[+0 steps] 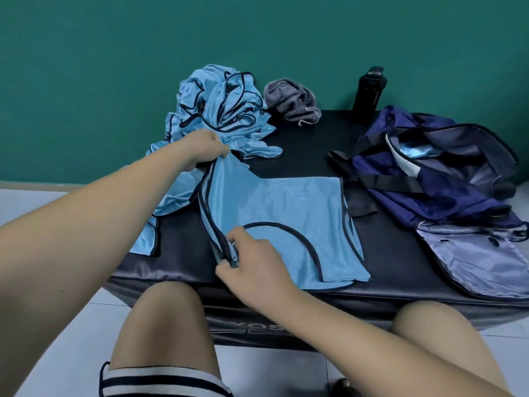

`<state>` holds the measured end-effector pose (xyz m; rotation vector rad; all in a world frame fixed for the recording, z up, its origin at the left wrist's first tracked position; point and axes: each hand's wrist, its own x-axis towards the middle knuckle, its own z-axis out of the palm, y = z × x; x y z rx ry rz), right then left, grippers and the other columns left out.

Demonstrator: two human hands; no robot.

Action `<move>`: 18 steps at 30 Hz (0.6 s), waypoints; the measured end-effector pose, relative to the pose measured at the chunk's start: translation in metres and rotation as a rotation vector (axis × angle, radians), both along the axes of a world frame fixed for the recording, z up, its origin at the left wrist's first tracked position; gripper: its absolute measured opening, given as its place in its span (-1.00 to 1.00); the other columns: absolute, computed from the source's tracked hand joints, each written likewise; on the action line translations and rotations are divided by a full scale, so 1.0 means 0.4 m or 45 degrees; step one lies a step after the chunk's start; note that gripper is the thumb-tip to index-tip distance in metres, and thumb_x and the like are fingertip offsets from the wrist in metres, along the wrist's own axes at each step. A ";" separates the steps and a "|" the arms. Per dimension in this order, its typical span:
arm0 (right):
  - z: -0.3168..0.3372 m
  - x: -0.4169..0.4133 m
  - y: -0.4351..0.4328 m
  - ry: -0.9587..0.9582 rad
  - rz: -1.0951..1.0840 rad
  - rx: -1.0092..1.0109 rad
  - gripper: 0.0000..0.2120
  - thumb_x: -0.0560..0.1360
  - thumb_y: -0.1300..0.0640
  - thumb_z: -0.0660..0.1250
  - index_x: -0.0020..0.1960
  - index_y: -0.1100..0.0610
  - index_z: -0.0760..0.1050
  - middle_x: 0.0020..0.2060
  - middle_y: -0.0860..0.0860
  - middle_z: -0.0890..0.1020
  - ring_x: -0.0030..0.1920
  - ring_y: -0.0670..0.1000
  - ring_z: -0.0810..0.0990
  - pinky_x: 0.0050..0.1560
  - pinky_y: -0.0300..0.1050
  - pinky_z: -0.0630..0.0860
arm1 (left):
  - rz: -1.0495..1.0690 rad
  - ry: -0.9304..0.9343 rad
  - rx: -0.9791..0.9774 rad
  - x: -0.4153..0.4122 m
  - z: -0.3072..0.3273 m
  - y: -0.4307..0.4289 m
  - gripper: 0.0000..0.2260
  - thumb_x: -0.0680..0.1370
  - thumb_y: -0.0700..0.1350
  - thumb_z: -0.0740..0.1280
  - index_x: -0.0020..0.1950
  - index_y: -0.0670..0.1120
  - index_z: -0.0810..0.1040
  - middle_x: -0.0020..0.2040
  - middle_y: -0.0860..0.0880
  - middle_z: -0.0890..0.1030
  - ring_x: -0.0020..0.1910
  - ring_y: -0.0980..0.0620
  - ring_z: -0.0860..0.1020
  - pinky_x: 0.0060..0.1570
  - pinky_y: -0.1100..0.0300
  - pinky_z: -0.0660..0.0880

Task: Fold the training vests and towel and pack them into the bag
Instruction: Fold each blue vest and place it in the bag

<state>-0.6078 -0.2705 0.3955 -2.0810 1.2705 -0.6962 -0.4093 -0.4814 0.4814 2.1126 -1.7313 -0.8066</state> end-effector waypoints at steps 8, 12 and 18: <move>0.057 -0.236 -0.003 -0.106 -0.209 0.169 -0.87 0.50 0.07 0.39 -0.05 -0.02 0.42 -0.42 -0.06 0.36 -0.42 -0.04 0.33 -0.41 -0.16 0.24 | 0.019 0.286 -0.017 -0.230 0.021 -0.054 -0.69 0.57 0.01 0.42 -0.04 -0.05 0.29 -0.10 -0.13 0.26 -0.25 -0.06 0.20 -0.24 0.05 0.18; 0.060 -0.350 -0.007 -0.069 -0.267 0.188 -0.81 0.50 0.08 0.39 -0.08 0.11 0.38 -0.38 -0.03 0.28 -0.43 -0.02 0.19 -0.39 -0.11 0.16 | 0.059 0.493 0.029 -0.343 -0.001 -0.089 -0.76 0.57 -0.12 0.45 0.00 -0.10 0.37 -0.16 -0.15 0.42 -0.41 -0.05 0.40 -0.44 0.20 0.41; 0.039 -0.462 -0.012 0.001 -0.370 0.273 -0.74 0.46 0.08 0.40 -0.06 0.16 0.35 -0.43 0.04 0.32 -0.40 0.00 0.18 -0.35 -0.01 0.18 | 0.124 0.644 0.017 -0.477 -0.057 -0.123 -0.75 0.57 -0.11 0.51 -0.02 -0.11 0.43 -0.11 -0.14 0.45 -0.35 -0.06 0.44 -0.44 0.19 0.51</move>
